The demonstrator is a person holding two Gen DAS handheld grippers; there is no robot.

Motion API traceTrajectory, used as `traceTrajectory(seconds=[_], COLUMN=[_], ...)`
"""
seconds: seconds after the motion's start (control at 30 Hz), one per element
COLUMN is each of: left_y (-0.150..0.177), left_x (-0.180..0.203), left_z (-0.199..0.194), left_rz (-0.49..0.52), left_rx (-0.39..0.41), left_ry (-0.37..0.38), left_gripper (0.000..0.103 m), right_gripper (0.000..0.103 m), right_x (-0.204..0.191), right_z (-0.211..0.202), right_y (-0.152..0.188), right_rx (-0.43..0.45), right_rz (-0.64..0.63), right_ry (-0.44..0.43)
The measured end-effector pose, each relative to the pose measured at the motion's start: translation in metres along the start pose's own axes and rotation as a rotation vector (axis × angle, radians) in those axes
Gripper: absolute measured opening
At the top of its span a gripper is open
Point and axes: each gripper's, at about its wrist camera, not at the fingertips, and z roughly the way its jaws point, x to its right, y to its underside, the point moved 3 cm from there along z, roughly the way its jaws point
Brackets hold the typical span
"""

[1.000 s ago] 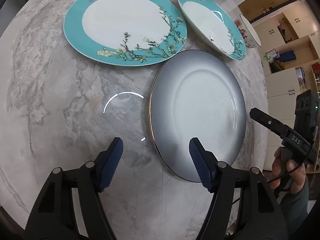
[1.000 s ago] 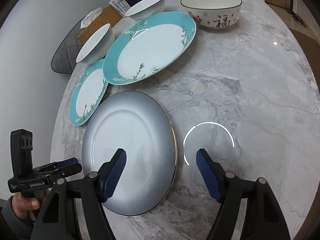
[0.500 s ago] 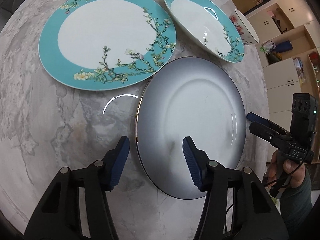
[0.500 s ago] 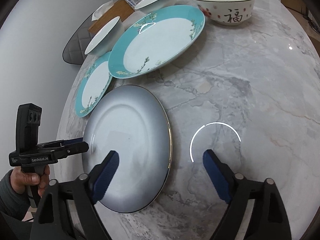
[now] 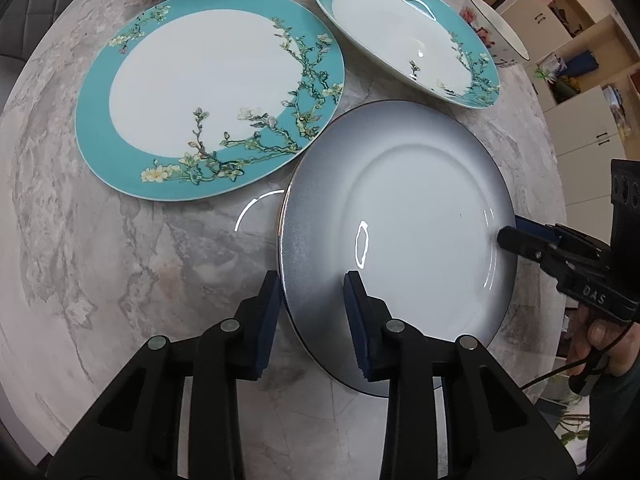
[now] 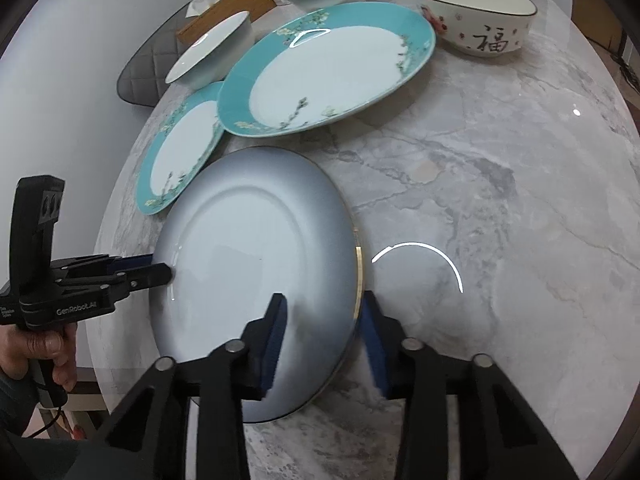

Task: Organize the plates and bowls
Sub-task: 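Lift the grey-rimmed plate with both tools and carry it toward the table edge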

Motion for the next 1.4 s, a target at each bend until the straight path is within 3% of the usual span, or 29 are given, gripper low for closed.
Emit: traceTrajectory(seconds=[0.07,0.73,1.1,1.4], left_y=[-0.003,0.010,0.053,0.113], left_x=[0.002,-0.013,-0.022,-0.042], left_z=[0.001,-0.019,-0.053,-0.073], left_rz=[-0.009,-0.111,-0.131,-0.085], left_rx=[-0.001,0.015,0.007,-0.017], left_ry=[0.002,0.049,0.060,0.083], left_gripper=[0.029,0.022,0.022,0.022], right_gripper=[0.023,0.021,0.021,0.021], right_x=[0.008,0.004,-0.018,-0.053], right_z=[0.000,-0.014,-0.036,-0.044], right_y=[-0.002,0.008,0.029,0.073], right_rx=[-0.015,-0.009,-0.015,-0.013], right_rz=[0.037,0.100,0.118,0.167], right_ry=[-0.031,-0.020,-0.027,0.014])
